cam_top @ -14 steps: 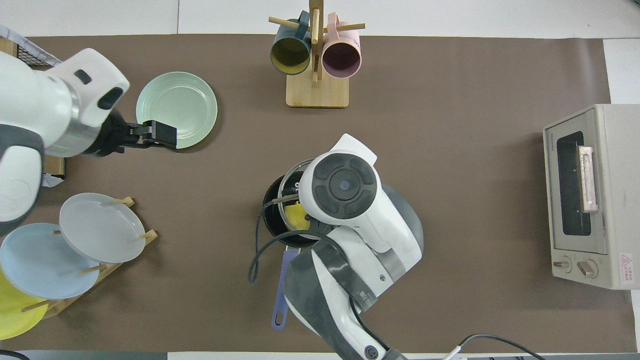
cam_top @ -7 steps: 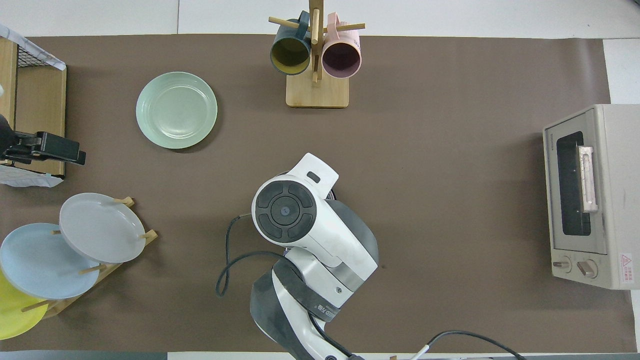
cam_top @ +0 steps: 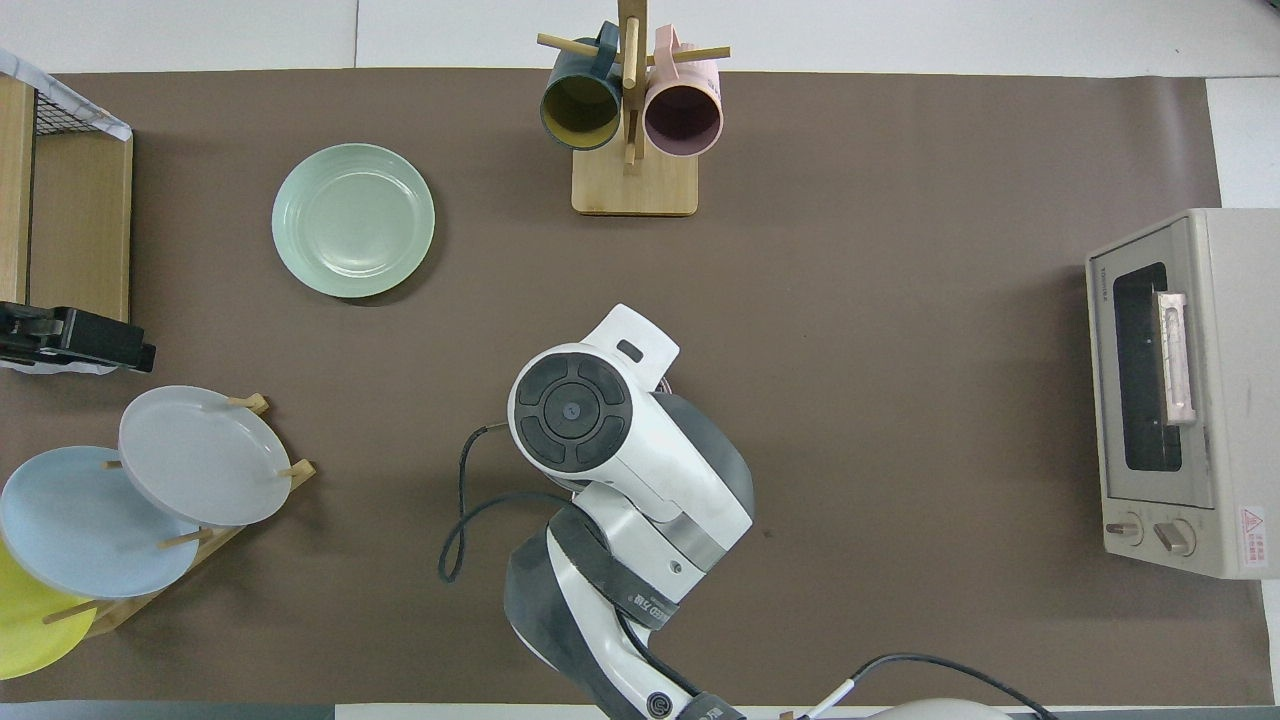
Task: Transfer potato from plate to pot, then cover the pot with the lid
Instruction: 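Lower the glass lid onto the saucepan with the right gripper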
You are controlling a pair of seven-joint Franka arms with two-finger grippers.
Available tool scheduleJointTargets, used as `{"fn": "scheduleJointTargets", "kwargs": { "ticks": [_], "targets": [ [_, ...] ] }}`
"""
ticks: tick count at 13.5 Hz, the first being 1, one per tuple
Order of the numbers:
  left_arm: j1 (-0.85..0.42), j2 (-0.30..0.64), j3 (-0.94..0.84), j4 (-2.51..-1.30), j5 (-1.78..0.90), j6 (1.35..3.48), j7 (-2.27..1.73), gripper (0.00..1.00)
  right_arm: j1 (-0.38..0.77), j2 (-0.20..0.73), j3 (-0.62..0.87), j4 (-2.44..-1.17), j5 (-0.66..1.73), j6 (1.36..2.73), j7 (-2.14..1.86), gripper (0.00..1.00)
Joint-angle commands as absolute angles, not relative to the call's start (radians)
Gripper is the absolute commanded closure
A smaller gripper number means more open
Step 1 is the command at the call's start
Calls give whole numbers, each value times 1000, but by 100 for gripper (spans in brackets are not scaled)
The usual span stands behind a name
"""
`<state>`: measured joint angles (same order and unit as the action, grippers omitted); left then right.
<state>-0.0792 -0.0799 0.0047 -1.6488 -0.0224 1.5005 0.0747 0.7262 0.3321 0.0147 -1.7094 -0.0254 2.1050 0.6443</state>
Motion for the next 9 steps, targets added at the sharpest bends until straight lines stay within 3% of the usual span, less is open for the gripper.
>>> {"fn": "scheduleJointTargets", "kwargs": {
  "ticks": [1, 5, 6, 8, 9],
  "targets": [
    [-112, -83, 24, -1667, -5, 1499, 75, 0, 715, 331, 20, -1704, -44, 2108, 643, 100],
    [-124, -69, 35, -1658, -9, 1453, 75, 0, 713, 330, 20, -1712, -44, 2115, 643, 100],
    [-124, -68, 40, -1651, -15, 1425, 66, 0, 713, 330, 20, -1712, -44, 2115, 643, 79],
    [-129, -46, 61, -1582, -20, 1410, 2, 0, 709, 330, 20, -1707, -43, 2109, 646, 0],
    [-124, -41, 63, -1557, -20, 1416, -9, 0, 707, 328, 15, -1700, -44, 2102, 644, 0]
  ]
}}
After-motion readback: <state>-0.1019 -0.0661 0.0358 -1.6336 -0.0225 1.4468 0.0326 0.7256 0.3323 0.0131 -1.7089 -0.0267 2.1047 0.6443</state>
